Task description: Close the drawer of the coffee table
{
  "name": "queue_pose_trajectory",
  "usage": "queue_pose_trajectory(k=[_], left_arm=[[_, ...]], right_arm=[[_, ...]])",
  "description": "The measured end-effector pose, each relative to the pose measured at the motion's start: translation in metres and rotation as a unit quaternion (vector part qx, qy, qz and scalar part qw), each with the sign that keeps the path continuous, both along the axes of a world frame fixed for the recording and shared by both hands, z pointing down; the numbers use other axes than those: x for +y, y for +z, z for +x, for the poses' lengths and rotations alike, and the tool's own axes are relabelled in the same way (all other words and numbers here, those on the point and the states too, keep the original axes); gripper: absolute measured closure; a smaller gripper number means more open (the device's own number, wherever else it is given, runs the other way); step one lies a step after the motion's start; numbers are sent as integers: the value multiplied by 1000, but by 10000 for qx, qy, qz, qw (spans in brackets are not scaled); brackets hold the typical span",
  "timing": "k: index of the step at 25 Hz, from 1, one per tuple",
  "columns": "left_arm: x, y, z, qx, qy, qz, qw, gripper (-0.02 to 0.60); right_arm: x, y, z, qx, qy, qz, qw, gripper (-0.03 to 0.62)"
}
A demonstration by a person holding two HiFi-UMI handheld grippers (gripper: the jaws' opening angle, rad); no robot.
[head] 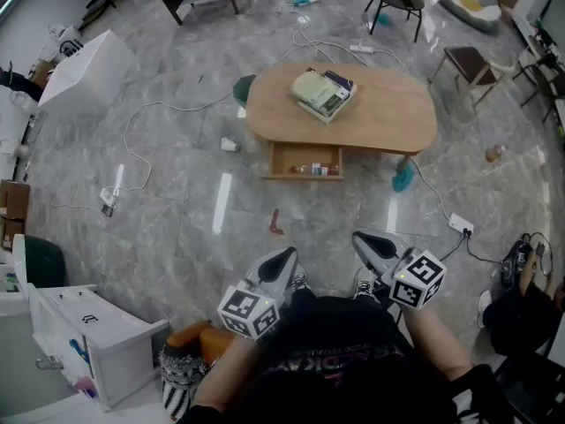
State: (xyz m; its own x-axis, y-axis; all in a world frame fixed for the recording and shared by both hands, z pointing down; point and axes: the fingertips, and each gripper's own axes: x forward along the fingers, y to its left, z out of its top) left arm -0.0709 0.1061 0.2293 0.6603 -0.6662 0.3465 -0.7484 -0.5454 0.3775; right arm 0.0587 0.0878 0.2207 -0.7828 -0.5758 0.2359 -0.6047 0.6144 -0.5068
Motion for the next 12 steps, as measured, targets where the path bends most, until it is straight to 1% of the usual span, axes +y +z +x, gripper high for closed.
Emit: queue_pose_trajectory(k=[5,12], left_arm=[[-22,6,-45,48,31,-11,10000,577],[-40,21,-99,73,227,-96,9997,577]], right_arm=[[-17,7,-33,107,251,-68,9996,595],[-31,17,-78,244,557,-157,9980,594]])
